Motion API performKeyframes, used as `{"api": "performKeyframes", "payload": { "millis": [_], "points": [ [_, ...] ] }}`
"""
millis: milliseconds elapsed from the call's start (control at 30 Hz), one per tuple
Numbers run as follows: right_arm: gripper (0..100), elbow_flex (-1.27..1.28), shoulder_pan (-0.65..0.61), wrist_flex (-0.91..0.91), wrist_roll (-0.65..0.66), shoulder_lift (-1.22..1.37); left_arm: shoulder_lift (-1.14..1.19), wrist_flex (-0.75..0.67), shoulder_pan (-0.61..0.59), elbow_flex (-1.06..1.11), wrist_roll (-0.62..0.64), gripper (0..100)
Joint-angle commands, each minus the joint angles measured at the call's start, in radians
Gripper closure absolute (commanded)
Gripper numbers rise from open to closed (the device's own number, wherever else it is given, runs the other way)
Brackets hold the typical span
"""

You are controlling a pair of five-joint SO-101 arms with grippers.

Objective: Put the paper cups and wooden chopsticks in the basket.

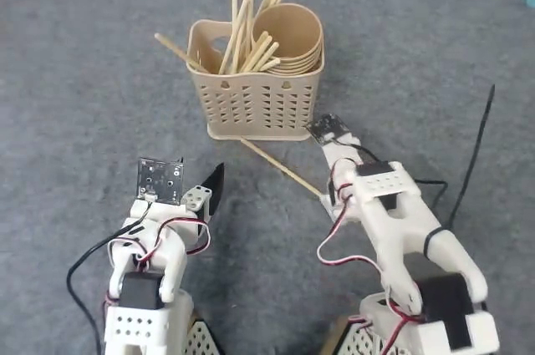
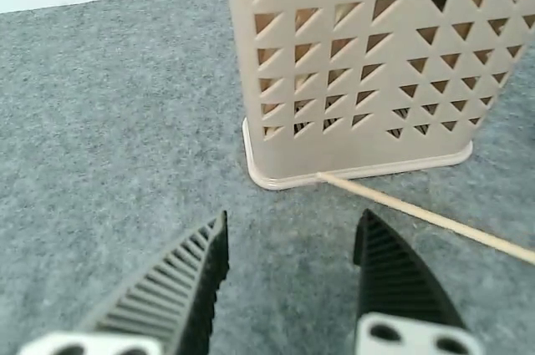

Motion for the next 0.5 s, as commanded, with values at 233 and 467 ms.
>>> {"api": "performKeyframes", "payload": {
  "millis": [233,467],
  "points": [
    [98.3,0.313,0.438,0.268,0.569,-0.444,-0.014,0.002,0.003,-0.007,-0.009,76],
    [73.8,0.385,0.501,0.355,0.663,-0.731,-0.014,0.002,0.003,-0.007,-0.009,76]
  ]
}}
